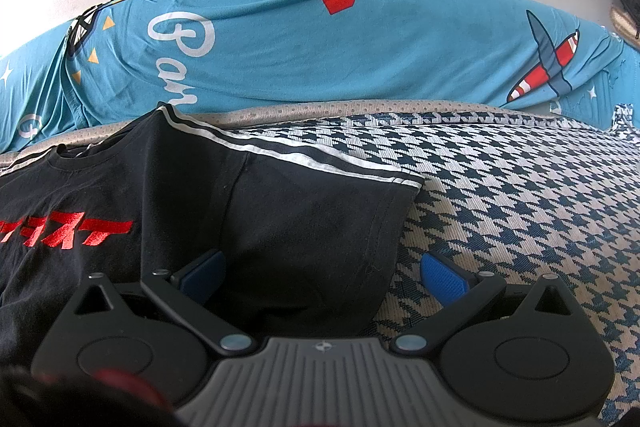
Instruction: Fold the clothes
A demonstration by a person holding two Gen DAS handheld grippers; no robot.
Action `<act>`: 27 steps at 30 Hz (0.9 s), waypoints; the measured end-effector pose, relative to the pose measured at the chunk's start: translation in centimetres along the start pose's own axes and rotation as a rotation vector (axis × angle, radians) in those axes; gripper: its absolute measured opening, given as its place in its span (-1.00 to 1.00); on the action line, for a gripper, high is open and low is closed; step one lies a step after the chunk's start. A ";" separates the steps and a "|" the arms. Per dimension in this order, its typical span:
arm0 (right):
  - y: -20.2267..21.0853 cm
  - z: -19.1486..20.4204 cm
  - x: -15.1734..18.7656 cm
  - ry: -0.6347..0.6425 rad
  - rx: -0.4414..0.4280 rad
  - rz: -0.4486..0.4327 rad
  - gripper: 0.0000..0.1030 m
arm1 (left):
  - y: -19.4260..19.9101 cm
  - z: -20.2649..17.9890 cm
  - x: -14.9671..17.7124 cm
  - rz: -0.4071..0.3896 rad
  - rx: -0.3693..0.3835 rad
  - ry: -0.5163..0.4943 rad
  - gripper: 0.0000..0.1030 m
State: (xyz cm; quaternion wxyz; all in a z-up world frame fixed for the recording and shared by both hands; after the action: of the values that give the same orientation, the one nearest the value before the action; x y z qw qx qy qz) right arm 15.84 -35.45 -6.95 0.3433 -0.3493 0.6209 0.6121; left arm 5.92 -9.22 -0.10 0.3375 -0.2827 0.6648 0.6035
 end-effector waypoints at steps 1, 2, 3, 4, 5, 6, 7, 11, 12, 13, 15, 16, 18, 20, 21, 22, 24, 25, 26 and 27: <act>0.0 0.0 0.0 0.000 0.000 0.000 1.00 | -0.2 0.0 0.0 0.007 0.000 0.003 0.98; 0.0 0.0 0.0 0.000 0.000 0.000 1.00 | -0.3 0.0 0.0 0.013 0.002 0.008 0.98; 0.0 0.0 0.0 0.000 0.000 0.000 1.00 | -0.3 0.0 0.0 0.014 0.006 0.015 0.98; 0.0 0.0 0.0 0.000 0.000 0.000 1.00 | -0.3 -0.1 0.0 0.012 0.010 0.017 0.98; 0.0 0.0 0.0 0.000 0.000 0.000 1.00 | -0.3 -0.3 0.0 0.009 0.013 0.016 0.98; 0.0 0.0 0.0 0.000 0.000 0.000 1.00 | -0.2 -0.4 0.0 0.004 0.012 0.008 0.98; 0.0 0.0 0.0 0.000 0.000 0.000 1.00 | -0.1 -0.5 0.0 0.001 0.011 0.002 0.98; 0.0 0.0 0.0 -0.001 0.000 0.000 1.00 | -0.1 -0.6 0.0 -0.005 0.005 -0.008 0.98; 0.0 0.0 0.0 -0.001 0.000 0.000 1.00 | -0.1 -0.5 0.0 -0.005 0.001 -0.008 0.98; 0.0 0.0 0.0 -0.001 0.000 0.000 1.00 | -0.2 -0.5 0.0 -0.004 -0.004 -0.011 0.98; 0.0 0.0 0.0 -0.001 0.000 0.000 1.00 | -0.2 -0.7 0.1 -0.001 -0.009 -0.019 0.98; 0.0 0.0 0.0 -0.001 0.000 0.000 1.00 | -0.1 -1.0 0.2 -0.002 -0.004 -0.025 0.98; 0.0 0.0 0.0 -0.001 0.000 -0.001 1.00 | 0.0 -1.5 0.3 -0.007 0.007 -0.049 0.98; 0.0 0.0 0.0 -0.001 0.000 -0.001 1.00 | 0.1 -1.9 0.3 -0.008 0.014 -0.065 0.98; 0.0 0.0 0.0 -0.001 0.000 -0.001 1.00 | 0.1 -2.0 0.4 -0.007 0.015 -0.065 0.98; 0.0 0.0 0.0 -0.001 0.000 -0.001 1.00 | 0.0 -1.9 0.4 -0.003 0.014 -0.058 0.98; 0.0 0.0 0.0 -0.001 0.000 -0.001 1.00 | -0.1 -1.9 0.4 -0.001 0.011 -0.052 0.98; 0.0 0.0 0.0 -0.001 0.000 -0.001 1.00 | -0.1 -1.9 0.4 0.000 0.010 -0.052 0.98; 0.0 0.0 0.0 -0.001 0.000 -0.001 1.00 | -0.1 -2.0 0.4 0.000 0.012 -0.054 0.98; 0.0 0.0 0.0 -0.001 0.000 -0.001 1.00 | 0.0 -2.1 0.4 0.000 0.013 -0.056 0.98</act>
State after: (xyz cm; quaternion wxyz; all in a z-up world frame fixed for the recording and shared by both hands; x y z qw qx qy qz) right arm 15.87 -35.47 -6.94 0.3438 -0.3492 0.6206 0.6121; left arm 5.47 -11.25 -0.38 0.3580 -0.2635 0.6590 0.6067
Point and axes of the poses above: each gripper's, at about its wrist camera, not at the fingertips, and y roughly against the way its jaws point, z to its left, x to its underside, the point moved 4 cm from there along -y, roughly the way its jaws point, and after that the axes turned 5 degrees about -z, right-handed, at the moved point
